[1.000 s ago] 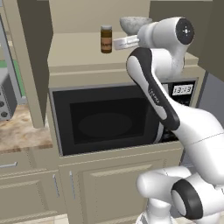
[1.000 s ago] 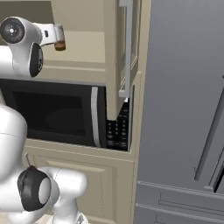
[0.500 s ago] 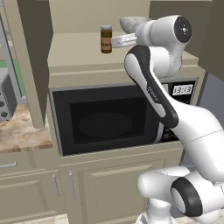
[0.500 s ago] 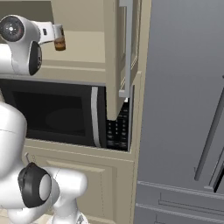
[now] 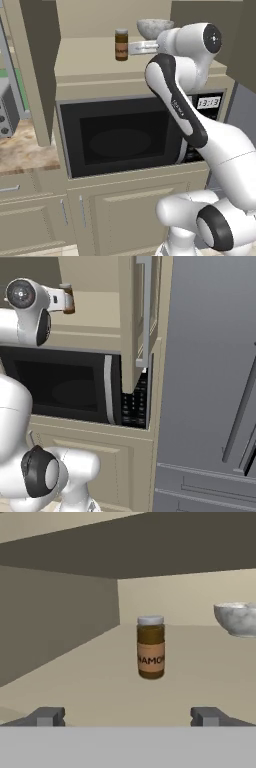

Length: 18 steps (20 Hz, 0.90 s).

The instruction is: Take the cinnamon bottle from the cabinet and place it on the dining table, next to the plate with the cupcake. Then take the chocolate from the dining counter and place it on the cupcake plate.

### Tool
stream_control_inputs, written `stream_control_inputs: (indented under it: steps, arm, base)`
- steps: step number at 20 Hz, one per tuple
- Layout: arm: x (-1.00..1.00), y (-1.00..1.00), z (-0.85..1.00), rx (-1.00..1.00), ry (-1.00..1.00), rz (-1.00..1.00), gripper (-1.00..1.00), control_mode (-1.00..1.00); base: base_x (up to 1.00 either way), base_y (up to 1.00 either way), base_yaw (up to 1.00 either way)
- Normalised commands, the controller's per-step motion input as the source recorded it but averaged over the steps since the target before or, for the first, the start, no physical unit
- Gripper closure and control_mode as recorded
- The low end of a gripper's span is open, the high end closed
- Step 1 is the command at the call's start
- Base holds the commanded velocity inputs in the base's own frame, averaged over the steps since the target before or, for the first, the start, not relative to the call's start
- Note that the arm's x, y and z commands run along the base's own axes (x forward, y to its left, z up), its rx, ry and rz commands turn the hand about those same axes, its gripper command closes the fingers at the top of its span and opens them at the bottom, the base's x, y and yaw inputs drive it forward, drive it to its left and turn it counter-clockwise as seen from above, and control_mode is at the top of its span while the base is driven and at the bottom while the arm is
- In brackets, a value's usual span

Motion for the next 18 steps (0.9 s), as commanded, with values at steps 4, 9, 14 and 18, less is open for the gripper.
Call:
stream_control_inputs:
  steps: [4, 9, 14, 18]
  arm:
    - [0.06, 0.00, -0.05, 0.00, 0.07, 0.00, -1.00, -1.00]
    - [0.10, -0.04, 0.00, 0.00, 0.10, 0.06, -1.00, -1.00]
    - [0.15, -0.05, -0.05, -0.07, 0.02, 0.06, -1.00, -1.00]
    - [0.32, 0.00, -0.16, -0.10, 0.05, 0.06, -1.00, -1.00]
  base:
    - [0.00, 0.00, 0.00]
    - [0.00, 0.00, 0.00]
    - [0.00, 0.00, 0.00]
    - [0.00, 0.00, 0.00]
